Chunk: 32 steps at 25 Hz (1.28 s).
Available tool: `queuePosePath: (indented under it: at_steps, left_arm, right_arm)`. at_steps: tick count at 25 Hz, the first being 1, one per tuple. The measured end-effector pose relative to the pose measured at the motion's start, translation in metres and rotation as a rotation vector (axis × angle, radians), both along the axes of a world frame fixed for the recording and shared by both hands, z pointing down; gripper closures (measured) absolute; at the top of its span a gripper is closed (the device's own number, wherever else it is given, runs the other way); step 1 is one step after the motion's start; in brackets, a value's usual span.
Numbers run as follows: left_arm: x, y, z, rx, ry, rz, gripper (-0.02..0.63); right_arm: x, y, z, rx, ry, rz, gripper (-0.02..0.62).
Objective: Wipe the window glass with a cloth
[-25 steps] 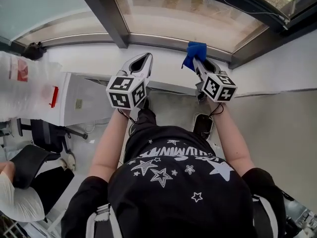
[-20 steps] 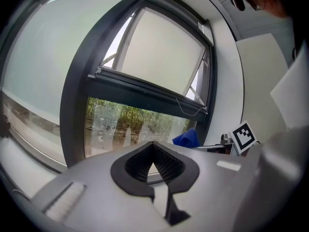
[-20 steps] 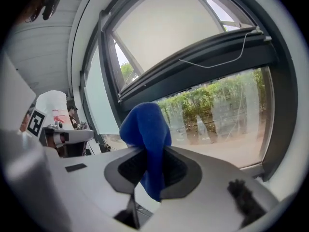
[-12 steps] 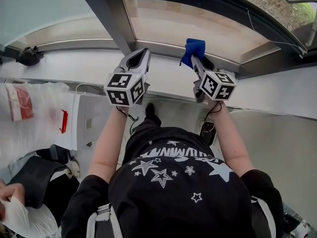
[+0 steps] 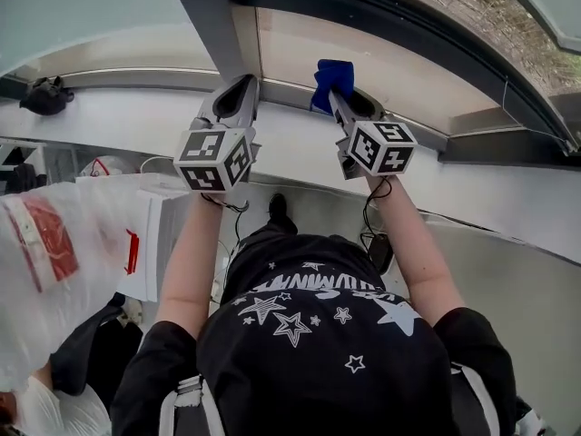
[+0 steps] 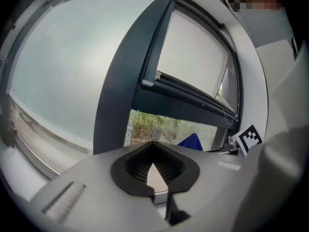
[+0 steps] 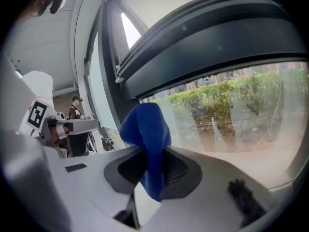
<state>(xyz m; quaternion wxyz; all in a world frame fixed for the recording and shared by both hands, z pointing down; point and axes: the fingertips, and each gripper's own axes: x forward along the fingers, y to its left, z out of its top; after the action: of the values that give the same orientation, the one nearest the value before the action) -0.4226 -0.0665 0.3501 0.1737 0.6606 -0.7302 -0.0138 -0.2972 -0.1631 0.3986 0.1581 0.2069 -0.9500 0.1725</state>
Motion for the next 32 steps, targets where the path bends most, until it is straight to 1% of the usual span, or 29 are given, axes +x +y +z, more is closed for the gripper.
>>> queuePosePath:
  at_steps: [3, 7, 11, 16, 22, 28, 32]
  left_arm:
    - [-0.021, -0.003, 0.001, 0.005, -0.013, -0.017, 0.598]
    - [-0.039, -0.002, 0.001, 0.018, 0.008, -0.041, 0.598]
    - [-0.052, -0.002, 0.003, 0.021, 0.015, -0.056, 0.598]
    - [-0.061, -0.005, 0.004, 0.023, 0.019, -0.063, 0.598]
    - [-0.059, -0.012, 0.014, -0.009, 0.035, -0.048, 0.598]
    - [-0.045, -0.016, 0.020, -0.040, 0.034, -0.051, 0.598]
    - [-0.025, -0.021, 0.020, -0.059, 0.036, -0.056, 0.598]
  right_arm:
    - [-0.039, -0.001, -0.002, 0.027, 0.009, -0.054, 0.522]
    - [-0.079, -0.008, -0.001, 0.059, 0.001, -0.083, 0.522]
    - [-0.106, -0.013, 0.008, 0.070, -0.004, -0.087, 0.522]
    - [-0.136, -0.017, 0.015, 0.091, -0.014, -0.136, 0.522]
    - [-0.148, -0.032, 0.022, 0.087, -0.008, -0.112, 0.522]
    - [-0.156, -0.045, 0.021, 0.095, -0.011, -0.147, 0.522]
    - [-0.139, -0.059, 0.024, 0.076, -0.014, -0.120, 0.522]
